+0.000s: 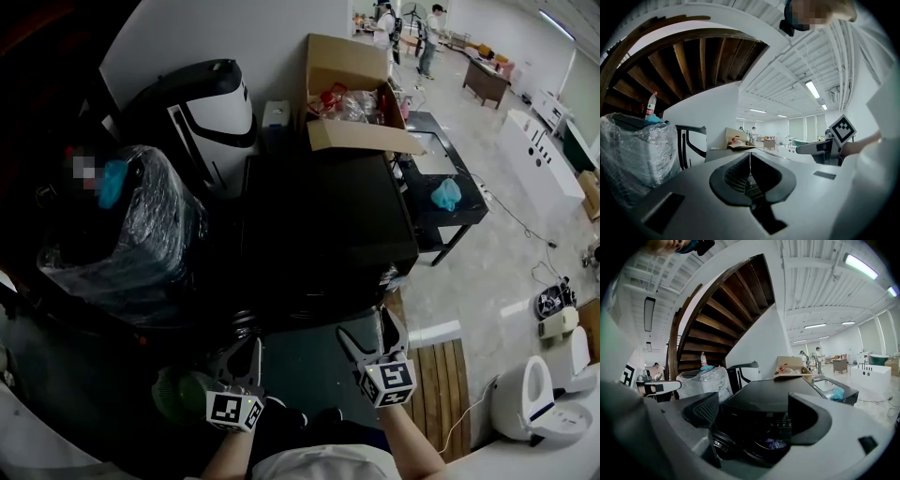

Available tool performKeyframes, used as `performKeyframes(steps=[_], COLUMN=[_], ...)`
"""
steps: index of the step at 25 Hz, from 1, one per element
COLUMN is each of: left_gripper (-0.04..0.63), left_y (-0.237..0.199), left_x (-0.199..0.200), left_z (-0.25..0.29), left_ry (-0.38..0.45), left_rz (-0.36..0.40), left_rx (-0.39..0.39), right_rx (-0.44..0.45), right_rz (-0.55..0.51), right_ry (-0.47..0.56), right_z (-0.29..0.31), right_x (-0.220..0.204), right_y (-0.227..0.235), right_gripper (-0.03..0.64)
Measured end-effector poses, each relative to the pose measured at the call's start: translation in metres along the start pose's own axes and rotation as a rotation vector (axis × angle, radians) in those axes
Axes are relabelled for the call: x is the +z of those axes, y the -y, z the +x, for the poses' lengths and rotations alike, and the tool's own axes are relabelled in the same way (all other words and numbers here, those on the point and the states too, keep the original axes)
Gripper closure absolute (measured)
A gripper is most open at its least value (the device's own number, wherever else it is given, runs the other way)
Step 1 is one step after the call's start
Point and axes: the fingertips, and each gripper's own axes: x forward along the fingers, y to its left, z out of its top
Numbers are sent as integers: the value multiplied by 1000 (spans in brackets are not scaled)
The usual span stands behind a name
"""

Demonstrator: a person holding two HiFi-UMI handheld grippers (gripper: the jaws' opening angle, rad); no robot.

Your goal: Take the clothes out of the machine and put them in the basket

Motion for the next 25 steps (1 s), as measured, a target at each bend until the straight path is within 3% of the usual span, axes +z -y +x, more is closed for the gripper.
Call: performKeyframes(steps=[13, 25], left_gripper=[575, 575], left_y=[-37, -59], left_x=[-88, -201], left_z=[37, 73], left_ry=[-4, 12], left_rz=[-20, -22], left_rx=[-42, -70], right_rx=[2, -7], right_rz=[26, 16], right_ry=[-19, 14], right_z=[75, 143], right_x=[-88, -191], right_y=[4, 20], right_gripper=[147, 147])
